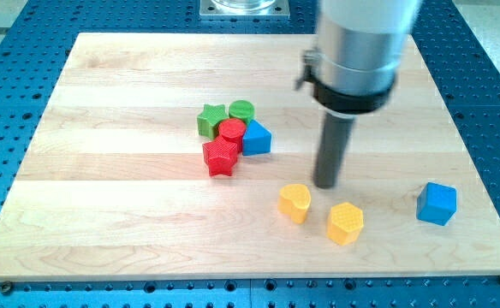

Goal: Make a group of yellow blocks at the bottom center

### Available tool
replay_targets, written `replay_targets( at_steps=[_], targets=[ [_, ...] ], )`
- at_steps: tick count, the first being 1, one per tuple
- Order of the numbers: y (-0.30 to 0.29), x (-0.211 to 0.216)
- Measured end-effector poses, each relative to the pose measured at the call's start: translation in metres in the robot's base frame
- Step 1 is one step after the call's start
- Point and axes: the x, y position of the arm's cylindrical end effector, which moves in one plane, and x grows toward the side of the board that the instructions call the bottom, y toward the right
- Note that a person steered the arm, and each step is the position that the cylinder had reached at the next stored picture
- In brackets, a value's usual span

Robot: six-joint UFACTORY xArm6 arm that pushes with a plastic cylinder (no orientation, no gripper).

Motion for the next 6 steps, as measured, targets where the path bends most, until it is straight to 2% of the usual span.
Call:
replay_targets(
  at_steps=[1, 2, 3, 4, 5, 6],
  targets=[
    [0.053, 0.012],
    [0.056, 0.066],
    [0.019, 0.069],
    [-0.059, 0.05],
    [-0.095, 0.038],
    [-0.074, 0.007]
  ],
)
